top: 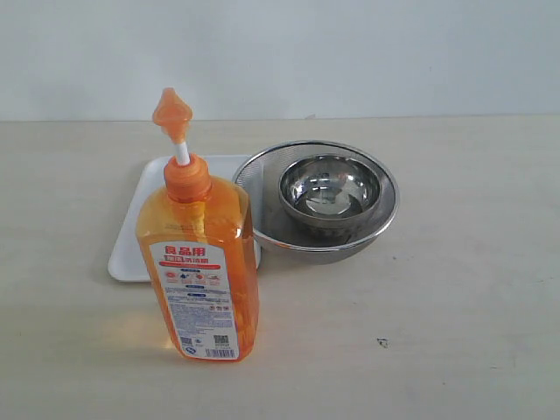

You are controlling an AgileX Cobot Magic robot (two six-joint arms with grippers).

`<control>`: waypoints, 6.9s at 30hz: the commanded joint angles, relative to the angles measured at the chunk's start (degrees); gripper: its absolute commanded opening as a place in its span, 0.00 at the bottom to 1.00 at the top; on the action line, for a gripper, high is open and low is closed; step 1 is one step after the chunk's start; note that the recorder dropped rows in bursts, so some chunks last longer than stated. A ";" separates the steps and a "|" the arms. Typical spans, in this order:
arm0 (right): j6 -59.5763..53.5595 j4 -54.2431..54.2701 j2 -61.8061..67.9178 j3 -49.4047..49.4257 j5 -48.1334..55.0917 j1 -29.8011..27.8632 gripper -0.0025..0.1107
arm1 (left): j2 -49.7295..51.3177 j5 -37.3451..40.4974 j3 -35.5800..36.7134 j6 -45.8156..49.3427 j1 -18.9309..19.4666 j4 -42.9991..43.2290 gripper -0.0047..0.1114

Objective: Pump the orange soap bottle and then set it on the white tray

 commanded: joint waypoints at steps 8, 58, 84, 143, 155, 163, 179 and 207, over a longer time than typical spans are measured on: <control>-2.12 0.59 13.04 -0.37 -3.84 0.80 0.02 | -0.22 0.00 0.21 0.17 0.01 0.35 0.08; 4.89 -30.56 53.61 16.87 -56.71 32.43 0.02 | -0.22 0.00 0.21 0.17 0.01 0.35 0.08; 6.14 -28.65 60.82 8.44 -60.28 32.43 0.02 | -0.22 0.00 0.21 0.17 0.01 0.35 0.08; 23.83 -56.78 63.15 -7.02 -54.92 32.55 0.92 | -0.22 0.00 0.21 0.17 0.01 0.35 0.08; 21.99 -57.35 66.29 -7.02 -58.72 32.55 0.92 | -0.22 0.00 0.21 0.17 0.01 0.35 0.08; 21.99 -57.01 66.29 -8.23 -59.55 32.55 0.92 | -0.22 0.00 0.21 0.17 0.01 0.35 0.08; 26.61 -58.30 67.73 -14.14 -56.34 35.72 0.92 | -0.22 0.00 0.21 0.17 0.01 0.35 0.08; 35.21 -60.94 71.10 -16.24 -53.97 37.08 0.76 | -0.22 0.00 0.21 0.17 0.01 0.35 0.08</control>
